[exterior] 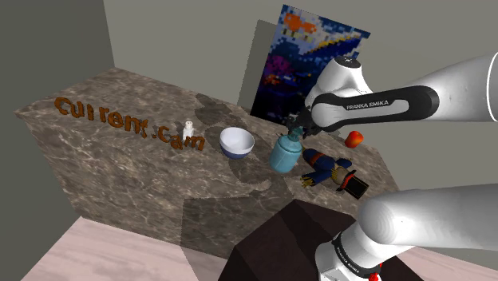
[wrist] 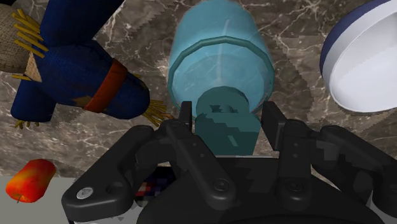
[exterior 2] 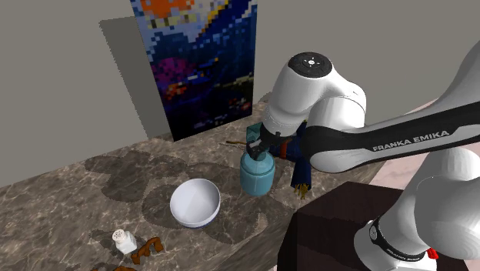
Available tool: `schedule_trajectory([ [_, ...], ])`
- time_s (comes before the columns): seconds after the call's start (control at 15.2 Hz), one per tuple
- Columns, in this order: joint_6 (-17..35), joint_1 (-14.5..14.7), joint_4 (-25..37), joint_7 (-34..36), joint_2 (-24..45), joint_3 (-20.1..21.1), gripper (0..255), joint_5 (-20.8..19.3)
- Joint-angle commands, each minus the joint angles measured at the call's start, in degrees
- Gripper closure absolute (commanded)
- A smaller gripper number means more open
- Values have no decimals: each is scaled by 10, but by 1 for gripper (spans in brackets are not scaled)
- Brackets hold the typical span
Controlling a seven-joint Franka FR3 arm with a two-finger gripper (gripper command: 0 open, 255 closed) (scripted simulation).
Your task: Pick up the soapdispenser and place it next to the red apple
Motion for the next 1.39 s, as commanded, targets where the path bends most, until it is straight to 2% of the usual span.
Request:
schedule_trajectory([
  [0.0, -10, 1, 4, -3, -5, -2, 255, 2],
  [1.32, -186, 14, 118, -38, -69, -21, 255, 20],
])
